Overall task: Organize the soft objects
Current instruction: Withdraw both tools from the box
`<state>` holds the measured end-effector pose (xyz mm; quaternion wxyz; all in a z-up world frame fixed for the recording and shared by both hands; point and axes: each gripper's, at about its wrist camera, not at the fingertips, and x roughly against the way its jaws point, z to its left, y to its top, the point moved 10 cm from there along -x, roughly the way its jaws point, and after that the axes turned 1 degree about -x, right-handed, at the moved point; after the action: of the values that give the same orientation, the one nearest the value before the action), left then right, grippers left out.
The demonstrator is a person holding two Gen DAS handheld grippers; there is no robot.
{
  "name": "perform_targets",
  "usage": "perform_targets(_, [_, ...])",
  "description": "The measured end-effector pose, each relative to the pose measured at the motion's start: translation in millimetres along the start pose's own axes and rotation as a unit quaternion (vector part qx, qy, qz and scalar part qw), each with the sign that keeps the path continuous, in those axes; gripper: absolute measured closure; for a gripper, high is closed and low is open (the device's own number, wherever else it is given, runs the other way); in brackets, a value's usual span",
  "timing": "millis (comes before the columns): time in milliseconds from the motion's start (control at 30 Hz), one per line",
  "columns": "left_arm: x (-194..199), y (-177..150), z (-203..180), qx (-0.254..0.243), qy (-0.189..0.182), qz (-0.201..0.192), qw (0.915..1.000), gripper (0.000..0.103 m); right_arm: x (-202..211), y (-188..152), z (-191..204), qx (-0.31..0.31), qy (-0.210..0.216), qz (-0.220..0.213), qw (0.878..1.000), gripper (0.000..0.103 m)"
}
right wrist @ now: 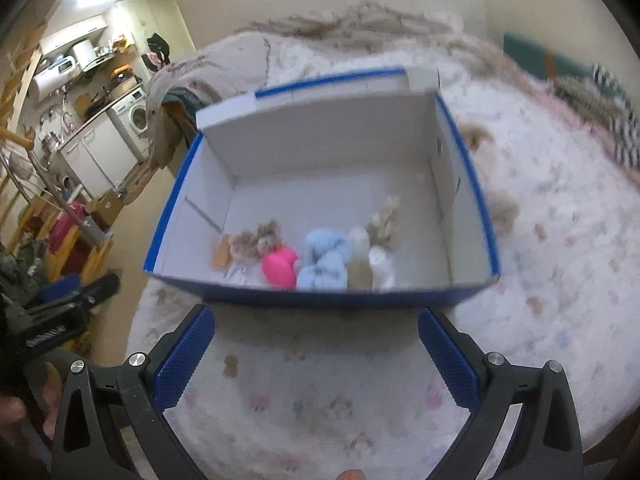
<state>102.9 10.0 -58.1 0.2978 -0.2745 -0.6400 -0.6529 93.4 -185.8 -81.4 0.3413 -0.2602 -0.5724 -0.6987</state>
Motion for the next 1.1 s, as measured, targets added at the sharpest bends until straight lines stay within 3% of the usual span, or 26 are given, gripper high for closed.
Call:
perform_targets(133, [9,13,-2,-0.004,-0.005,-0.041,0.9992,0.001,8,15,4,0.013,-0.01,-0.043,0.999,0.0])
perform_targets(367, [12,20,-11,-0.012,-0.003,-0.057,0.9983,0.001,20,29,8,0.026,-0.021,-0.087,0.996,0.0])
perform_targets(1100, [8,19,-22,-0.01,-0.015,-0.046,0.9988,0.001,15,30,8,0.031,-0.031,-0.086,0.995,0.0])
